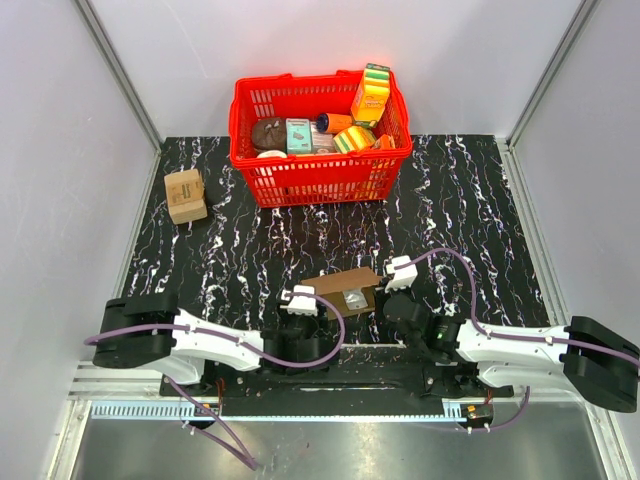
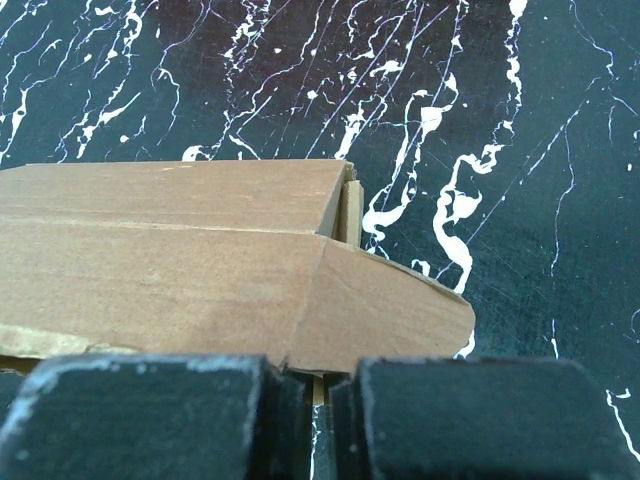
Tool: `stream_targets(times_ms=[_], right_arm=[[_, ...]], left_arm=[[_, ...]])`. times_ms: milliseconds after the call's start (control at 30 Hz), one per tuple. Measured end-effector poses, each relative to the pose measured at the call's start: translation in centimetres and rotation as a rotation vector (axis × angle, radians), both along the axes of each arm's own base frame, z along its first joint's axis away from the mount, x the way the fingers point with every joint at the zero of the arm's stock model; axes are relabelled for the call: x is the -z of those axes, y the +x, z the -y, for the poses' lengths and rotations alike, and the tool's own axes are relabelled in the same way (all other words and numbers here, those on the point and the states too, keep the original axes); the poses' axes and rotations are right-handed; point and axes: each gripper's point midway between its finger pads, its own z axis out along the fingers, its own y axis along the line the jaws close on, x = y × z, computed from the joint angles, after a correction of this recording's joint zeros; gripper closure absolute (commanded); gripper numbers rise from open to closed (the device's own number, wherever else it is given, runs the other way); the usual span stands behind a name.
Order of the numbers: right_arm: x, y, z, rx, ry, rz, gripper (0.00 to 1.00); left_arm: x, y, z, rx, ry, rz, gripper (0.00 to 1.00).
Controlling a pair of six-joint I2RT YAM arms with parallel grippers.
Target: Fold the paper box
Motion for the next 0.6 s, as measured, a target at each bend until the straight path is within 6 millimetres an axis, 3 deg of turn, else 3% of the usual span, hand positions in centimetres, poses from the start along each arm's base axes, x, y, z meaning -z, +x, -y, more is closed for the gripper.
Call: stream_targets(times_ms=[200,367,600], right_arm=[[0.1,-0.1,0.1,0.002,-0.002,-0.005,0.93],[0.3,-0.1,0.2,0.004,-0.007,-0.009,0.92],[0.3,-0.1,0.2,0.005,-0.005,-0.01,0.92]], left_arm=[[-0.8,-0.4,-0.1,0.013,-0.021,-0.004,0.26],[-1.8,-0.9,0.4,0.081,-0.074,-0.022,0.09],[-2.6,-1.9,0.4,0.179,-0.123,-0.045,0.04]])
